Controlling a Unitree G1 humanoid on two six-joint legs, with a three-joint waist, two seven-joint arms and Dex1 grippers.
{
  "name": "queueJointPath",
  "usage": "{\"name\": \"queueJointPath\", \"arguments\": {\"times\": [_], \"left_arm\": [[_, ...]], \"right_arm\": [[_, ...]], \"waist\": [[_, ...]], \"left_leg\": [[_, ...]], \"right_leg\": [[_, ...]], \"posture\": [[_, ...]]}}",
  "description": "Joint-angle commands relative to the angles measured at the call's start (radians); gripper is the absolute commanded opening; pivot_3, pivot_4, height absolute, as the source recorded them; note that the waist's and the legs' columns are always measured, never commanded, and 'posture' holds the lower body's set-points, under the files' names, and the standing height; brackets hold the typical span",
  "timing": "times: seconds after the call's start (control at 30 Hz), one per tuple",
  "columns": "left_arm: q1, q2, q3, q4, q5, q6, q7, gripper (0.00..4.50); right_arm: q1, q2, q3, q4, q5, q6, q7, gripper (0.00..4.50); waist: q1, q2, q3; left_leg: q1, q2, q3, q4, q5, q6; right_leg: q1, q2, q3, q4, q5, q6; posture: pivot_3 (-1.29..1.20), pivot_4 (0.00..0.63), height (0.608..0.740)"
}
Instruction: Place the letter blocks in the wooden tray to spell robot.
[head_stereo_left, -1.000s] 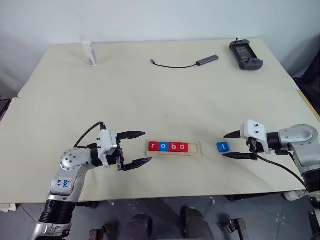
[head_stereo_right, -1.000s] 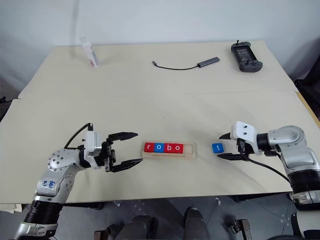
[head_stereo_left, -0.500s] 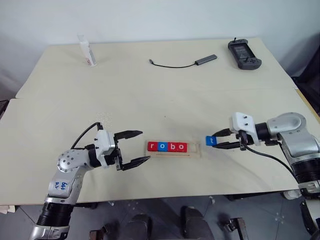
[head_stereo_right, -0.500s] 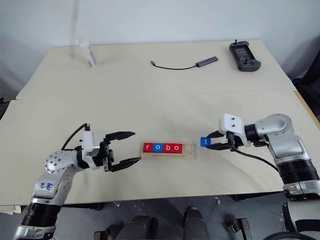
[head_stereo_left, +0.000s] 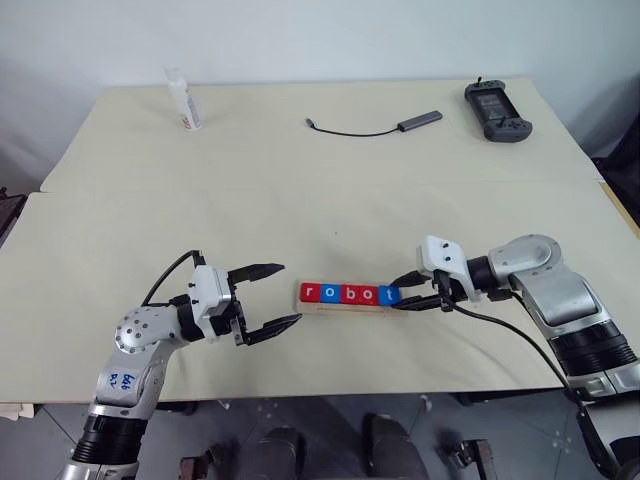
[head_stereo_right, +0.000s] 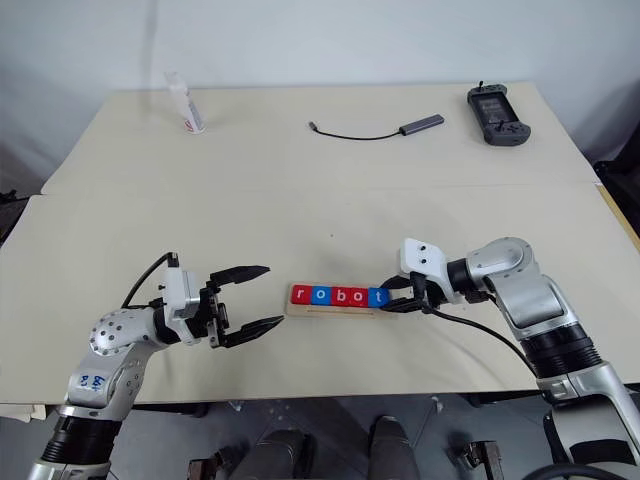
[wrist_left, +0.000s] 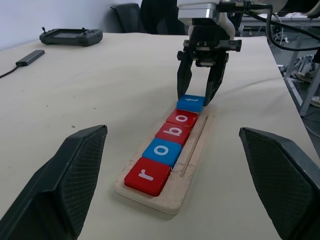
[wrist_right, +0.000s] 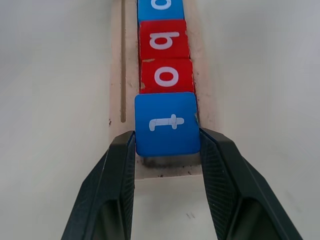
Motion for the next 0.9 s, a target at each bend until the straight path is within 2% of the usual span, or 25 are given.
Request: {"name": "queueJointPath", "arguments": {"times": [0.03, 0.07, 0.3, 0.47, 0.67, 0.9], "left_arm": [[0.005, 0.004, 0.011, -0.036, -0.007, -0.005, 0.007, 4.50], [0.005, 0.005, 0.012, -0.037, -0.007, -0.005, 0.008, 4.50], [-0.004, 0.005, 0.013, -0.030, -0.007, -0.006, 0.011, 4.50], [-0.005, 0.005, 0.013, -0.032, -0.006, -0.006, 0.013, 4.50], [0.035, 0.037, 0.045, -0.038, -0.014, -0.007, 0.002, 4.50], [0.049, 0.075, 0.070, -0.023, -0.027, 0.002, -0.025, 4.50]], "right_arm": [[0.001, 0.005, -0.005, 0.002, -0.015, -0.002, -0.024, 1.46], [0.001, 0.001, -0.003, 0.002, -0.016, 0.003, -0.020, 2.21], [-0.001, -0.009, -0.028, -0.008, -0.006, 0.005, -0.030, 4.46], [0.013, -0.018, -0.074, -0.052, 0.034, 0.025, -0.041, 4.46], [0.197, -0.081, -0.288, -0.169, 0.155, 0.031, -0.080, 4.46], [0.344, -0.107, -0.364, -0.242, 0.160, 0.037, -0.159, 4.46]], "waist": [[0.000, 0.000, 0.000], [0.000, 0.000, 0.000], [0.000, 0.000, 0.000], [0.000, 0.000, 0.000], [0.011, 0.000, 0.000], [0.008, 0.000, 0.000]], "left_leg": [[0.000, 0.000, 0.000, 0.000, 0.000, 0.000], [0.000, 0.000, 0.000, 0.000, 0.000, 0.000], [0.000, 0.000, 0.000, 0.000, 0.000, 0.000], [0.000, 0.000, 0.000, 0.000, 0.000, 0.000], [-0.001, 0.000, -0.001, -0.001, 0.000, 0.000], [0.000, 0.000, 0.000, -0.001, -0.001, 0.000]], "right_leg": [[0.000, 0.000, 0.000, 0.000, 0.000, 0.000], [0.000, 0.000, 0.000, 0.000, 0.000, 0.000], [0.000, 0.000, 0.000, 0.000, 0.000, 0.000], [0.000, 0.000, 0.000, 0.000, 0.000, 0.000], [0.000, 0.000, -0.001, -0.001, 0.000, 0.000], [0.000, 0.000, 0.000, -0.001, 0.000, 0.000]], "posture": [[0.00, 0.150, 0.740], [0.00, 0.150, 0.740], [0.00, 0.150, 0.740], [0.00, 0.150, 0.740], [0.00, 0.150, 0.740], [0.00, 0.150, 0.740]]}}
